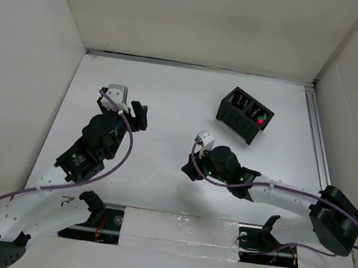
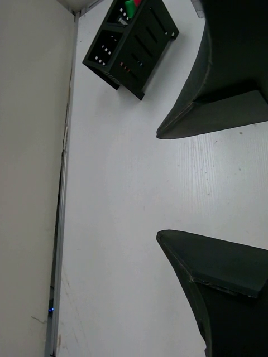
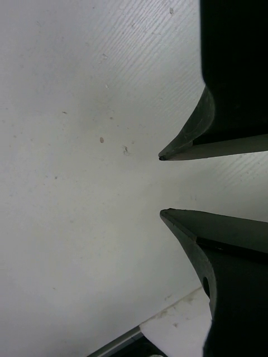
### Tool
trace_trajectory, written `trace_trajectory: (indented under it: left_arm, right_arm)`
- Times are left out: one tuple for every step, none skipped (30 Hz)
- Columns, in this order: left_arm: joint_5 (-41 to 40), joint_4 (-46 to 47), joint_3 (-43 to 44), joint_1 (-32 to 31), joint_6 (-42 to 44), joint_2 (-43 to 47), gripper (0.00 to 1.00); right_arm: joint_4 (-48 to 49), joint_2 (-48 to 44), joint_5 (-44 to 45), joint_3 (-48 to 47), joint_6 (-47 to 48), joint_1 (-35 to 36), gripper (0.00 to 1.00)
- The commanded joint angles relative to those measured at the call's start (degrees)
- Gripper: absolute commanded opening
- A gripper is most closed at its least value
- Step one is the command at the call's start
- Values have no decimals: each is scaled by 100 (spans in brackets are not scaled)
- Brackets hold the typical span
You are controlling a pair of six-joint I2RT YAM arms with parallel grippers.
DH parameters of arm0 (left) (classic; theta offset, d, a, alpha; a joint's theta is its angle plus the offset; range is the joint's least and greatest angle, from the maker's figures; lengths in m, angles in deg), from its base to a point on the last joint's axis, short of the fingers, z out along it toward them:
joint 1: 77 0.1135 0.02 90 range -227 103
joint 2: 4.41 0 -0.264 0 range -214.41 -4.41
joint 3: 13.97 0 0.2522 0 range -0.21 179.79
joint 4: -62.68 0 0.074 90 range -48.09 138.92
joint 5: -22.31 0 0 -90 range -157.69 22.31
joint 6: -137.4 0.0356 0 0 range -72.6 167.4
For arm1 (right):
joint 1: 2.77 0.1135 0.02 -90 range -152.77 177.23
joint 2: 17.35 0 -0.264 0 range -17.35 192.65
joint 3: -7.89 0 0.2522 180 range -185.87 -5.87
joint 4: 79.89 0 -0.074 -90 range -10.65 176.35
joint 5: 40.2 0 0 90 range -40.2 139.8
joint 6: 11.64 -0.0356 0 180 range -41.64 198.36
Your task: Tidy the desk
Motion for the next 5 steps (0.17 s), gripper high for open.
trace_trajectory:
  left_arm:
    - [-7,215,65,33,115,59,62]
    - [19,189,74,33,115,41,62]
    - [115,189,100,33,106,50,63]
    - [116,189,101,33,106,50,63]
    - [133,215,57,33,115,84,64]
  right_arm:
    - [386,38,145,-140,-229,58,46]
    - [552,65,75,-105,-299,58,46]
    - [597,204,-91,-113,-335,58,46]
    - [597,205,-93,-113,-335,58,46]
    - [502,232,-110,-209,-335,58,46]
